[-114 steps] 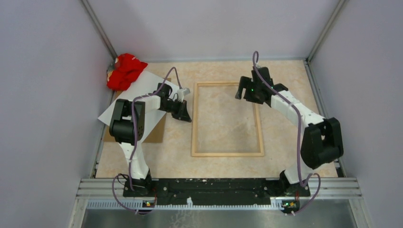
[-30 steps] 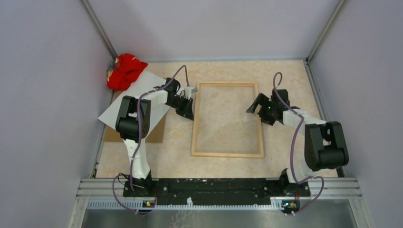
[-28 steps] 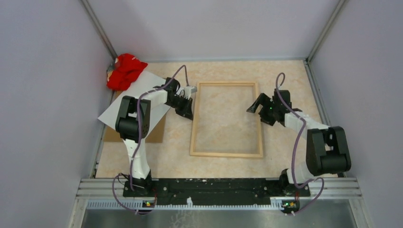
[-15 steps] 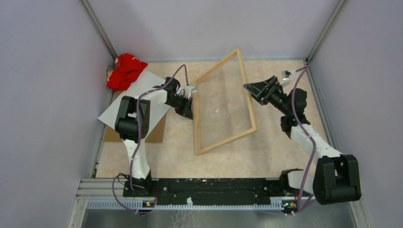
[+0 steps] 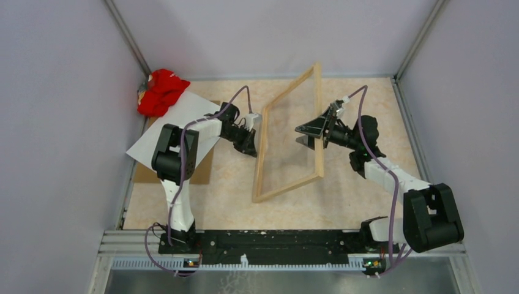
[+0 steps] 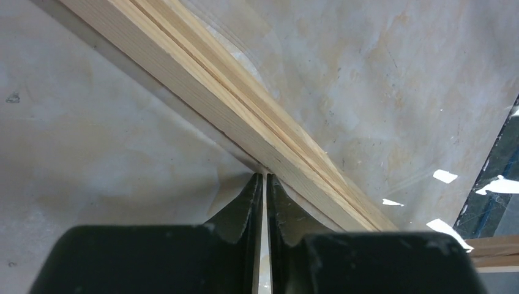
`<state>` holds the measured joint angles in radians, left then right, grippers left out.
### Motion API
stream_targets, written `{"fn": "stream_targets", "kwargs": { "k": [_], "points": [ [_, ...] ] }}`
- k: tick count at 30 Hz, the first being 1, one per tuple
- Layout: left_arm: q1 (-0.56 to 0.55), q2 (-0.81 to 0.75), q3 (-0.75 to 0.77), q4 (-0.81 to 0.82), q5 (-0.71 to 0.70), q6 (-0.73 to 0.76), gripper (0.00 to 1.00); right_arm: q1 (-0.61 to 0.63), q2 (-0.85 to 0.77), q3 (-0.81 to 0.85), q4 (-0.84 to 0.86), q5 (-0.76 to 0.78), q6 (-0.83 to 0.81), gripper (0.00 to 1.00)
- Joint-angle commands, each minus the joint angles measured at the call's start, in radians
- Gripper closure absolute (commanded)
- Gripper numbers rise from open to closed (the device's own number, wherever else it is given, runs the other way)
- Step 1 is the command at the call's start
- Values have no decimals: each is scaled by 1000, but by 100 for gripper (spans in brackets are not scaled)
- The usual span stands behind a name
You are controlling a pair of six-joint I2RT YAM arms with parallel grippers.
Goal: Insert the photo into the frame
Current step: Adjust the photo frame at the center of the board, then pick up the photo frame item from the photo frame.
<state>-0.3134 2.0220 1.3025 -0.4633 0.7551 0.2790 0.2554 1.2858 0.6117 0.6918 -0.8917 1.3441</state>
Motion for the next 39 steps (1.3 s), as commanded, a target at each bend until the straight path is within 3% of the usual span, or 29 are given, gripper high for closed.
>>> {"fn": "stream_targets", "kwargs": {
  "k": [1,5,8,11,18,21,22,32,39],
  "points": [
    [44,-14,10,-49,-51,57,86,13,-40,106,-71,-21,-45,11],
    [107,-61,92,-135,-65,111,74,13,-53,179,-156,-24,-73,11],
    [117,-110,172,-236,-98,170,57,14,-48,219,-183,-26,-79,11],
    [117,-161,253,-318,-90,209,48,15,-39,233,-194,-22,-80,11],
    [104,-219,396,-487,20,240,37,24,6,134,-10,0,44,15],
    [82,-234,560,-623,160,248,7,33,13,141,0,11,55,17],
    [61,-250,604,-650,185,259,3,35,12,155,-18,17,46,17],
    [-265,-491,634,-579,99,214,1,66,31,278,-174,86,7,21],
    [-530,-500,615,-569,-275,148,1,89,55,361,-294,135,-35,23]
  ]
}}
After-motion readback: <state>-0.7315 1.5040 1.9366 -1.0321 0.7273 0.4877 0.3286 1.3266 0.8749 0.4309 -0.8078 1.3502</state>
